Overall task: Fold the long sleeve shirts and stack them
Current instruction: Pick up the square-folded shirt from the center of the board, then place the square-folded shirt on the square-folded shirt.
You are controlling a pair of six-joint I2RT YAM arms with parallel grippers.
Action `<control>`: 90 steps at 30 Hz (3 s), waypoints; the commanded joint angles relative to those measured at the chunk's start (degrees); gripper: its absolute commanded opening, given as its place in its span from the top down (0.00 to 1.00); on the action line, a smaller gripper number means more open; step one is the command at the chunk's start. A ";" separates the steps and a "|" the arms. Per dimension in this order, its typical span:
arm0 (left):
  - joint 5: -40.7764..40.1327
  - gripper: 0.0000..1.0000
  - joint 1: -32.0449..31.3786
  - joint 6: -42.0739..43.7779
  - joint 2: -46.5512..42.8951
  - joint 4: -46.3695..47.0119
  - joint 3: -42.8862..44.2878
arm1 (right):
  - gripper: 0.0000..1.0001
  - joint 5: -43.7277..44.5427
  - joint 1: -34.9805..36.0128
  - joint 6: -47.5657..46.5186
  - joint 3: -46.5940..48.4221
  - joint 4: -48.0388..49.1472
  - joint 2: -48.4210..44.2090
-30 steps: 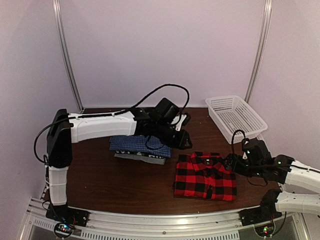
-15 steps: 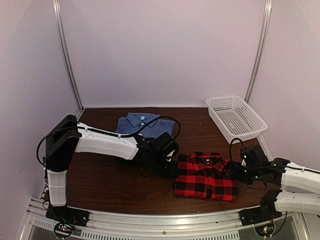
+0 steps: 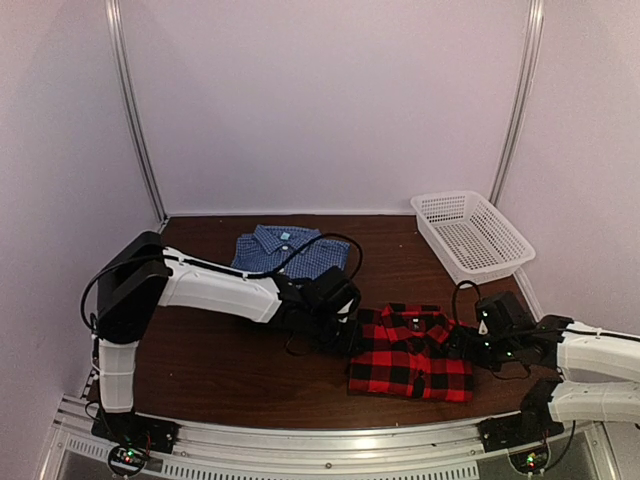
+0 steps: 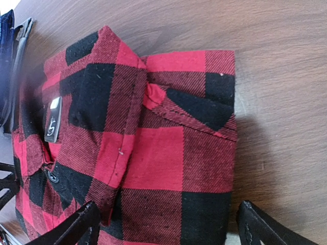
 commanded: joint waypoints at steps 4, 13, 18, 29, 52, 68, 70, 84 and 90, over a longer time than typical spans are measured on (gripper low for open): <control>-0.24 0.52 -0.22 -0.59 1.89 0.05 0.72 | 0.07 -2.27 -0.34 -1.91 0.69 2.24 3.48; 1.43 0.50 -0.75 -0.36 2.86 1.92 0.51 | 0.09 -6.96 -0.46 -2.91 2.05 2.66 9.42; 2.25 0.58 -1.19 0.14 4.19 2.45 1.90 | 0.19 -8.56 -0.40 -2.05 2.27 4.16 12.42; 3.26 0.91 -1.94 1.47 6.00 2.85 6.05 | 0.51 -6.92 -0.40 -0.48 1.43 3.98 7.49; 2.13 1.00 -3.31 4.39 2.01 -2.33 16.04 | 1.00 -4.70 -0.43 -3.55 9.86 -3.16 -3.10; -1.05 1.00 -0.54 7.75 -5.54 -8.99 20.97 | 1.00 -6.37 -0.36 -6.92 23.42 -3.53 -0.81; -1.02 1.00 1.21 8.46 -7.52 -9.62 20.14 | 1.00 -7.83 -0.18 -6.70 25.21 -1.02 0.84; 2.62 1.00 19.71 14.98 -21.71 -14.88 11.38 | 1.00 -9.83 7.39 -8.68 50.72 13.80 30.99; 5.73 1.00 29.29 18.20 -24.29 -17.18 10.35 | 1.00 -10.75 9.14 -9.27 61.98 15.57 44.31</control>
